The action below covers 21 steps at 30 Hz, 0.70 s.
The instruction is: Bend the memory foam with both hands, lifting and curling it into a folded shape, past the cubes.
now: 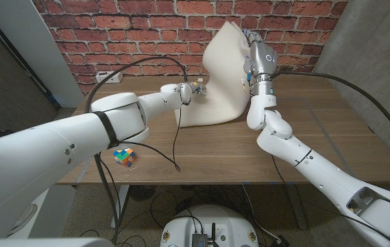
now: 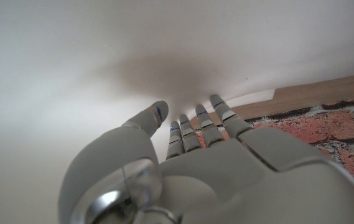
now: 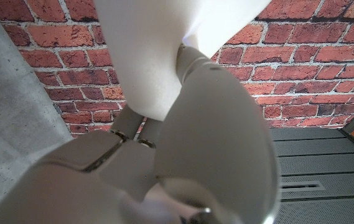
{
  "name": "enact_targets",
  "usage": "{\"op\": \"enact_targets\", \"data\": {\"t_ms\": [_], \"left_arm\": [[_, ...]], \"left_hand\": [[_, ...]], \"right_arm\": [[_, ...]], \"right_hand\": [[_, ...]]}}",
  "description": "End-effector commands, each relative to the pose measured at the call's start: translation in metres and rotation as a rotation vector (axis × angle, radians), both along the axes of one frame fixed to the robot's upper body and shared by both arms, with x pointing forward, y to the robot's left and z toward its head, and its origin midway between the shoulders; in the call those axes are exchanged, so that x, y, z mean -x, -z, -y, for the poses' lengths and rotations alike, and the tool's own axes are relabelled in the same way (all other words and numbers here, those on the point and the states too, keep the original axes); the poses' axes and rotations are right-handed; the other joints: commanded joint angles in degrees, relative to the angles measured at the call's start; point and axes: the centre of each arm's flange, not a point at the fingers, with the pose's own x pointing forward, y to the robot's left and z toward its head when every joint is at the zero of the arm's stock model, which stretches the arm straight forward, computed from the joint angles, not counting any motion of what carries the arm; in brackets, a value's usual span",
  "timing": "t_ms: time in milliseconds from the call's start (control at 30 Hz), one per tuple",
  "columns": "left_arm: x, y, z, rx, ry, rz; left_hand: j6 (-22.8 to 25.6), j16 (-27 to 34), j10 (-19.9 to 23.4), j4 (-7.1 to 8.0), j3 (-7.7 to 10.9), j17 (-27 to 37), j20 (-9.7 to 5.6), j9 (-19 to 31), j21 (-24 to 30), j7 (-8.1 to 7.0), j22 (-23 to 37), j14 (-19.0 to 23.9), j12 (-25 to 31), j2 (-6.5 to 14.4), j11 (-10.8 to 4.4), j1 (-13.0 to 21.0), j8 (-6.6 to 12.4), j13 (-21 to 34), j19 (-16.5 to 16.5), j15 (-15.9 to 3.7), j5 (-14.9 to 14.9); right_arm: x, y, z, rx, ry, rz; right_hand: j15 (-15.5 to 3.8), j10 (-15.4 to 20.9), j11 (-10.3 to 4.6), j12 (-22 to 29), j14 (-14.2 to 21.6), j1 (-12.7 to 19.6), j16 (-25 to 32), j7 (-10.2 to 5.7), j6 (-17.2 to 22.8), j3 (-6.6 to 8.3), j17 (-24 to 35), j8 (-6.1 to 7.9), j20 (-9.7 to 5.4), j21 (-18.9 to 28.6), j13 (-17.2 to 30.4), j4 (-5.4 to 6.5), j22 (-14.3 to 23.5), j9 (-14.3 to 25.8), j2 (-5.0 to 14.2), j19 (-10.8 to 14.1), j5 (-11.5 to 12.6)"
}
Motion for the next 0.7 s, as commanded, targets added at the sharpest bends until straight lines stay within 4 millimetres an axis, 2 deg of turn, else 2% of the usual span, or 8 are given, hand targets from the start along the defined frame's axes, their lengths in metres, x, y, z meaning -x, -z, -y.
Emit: {"op": "enact_targets", "data": {"t_ms": [33,700], "left_arm": [[0.0,0.005,0.003,-0.043,0.029,-0.011],[0.0,0.006,0.002,-0.037,0.021,-0.014]], "left_hand": [[0.04,0.19,0.0,0.03,0.49,0.13,-0.12,0.0,0.17,-0.43,0.2,0.05,0.1,0.14,0.03,0.79,0.04,0.01,-0.42,-2.76,0.08],[-0.11,0.09,-0.21,0.15,0.77,0.09,-0.52,-0.01,0.16,-0.27,0.22,-0.07,-0.08,0.0,0.09,1.31,-0.12,0.0,-0.48,-2.83,0.03]], "right_arm": [[-0.006,0.006,-0.018,-0.025,-0.164,-0.121],[-0.019,0.011,-0.035,-0.232,-0.599,-0.372]], "right_hand": [[-5.7,0.51,0.47,0.0,0.47,0.61,0.16,0.03,0.53,-0.05,0.27,-0.12,-6.38,0.51,0.29,0.09,0.32,0.12,0.11,-0.39,0.34],[-5.68,1.17,1.12,-0.13,0.74,0.75,0.0,0.84,0.84,-0.25,0.31,-0.29,-6.42,1.55,0.33,0.1,0.72,0.15,0.24,-1.12,0.73]]}}
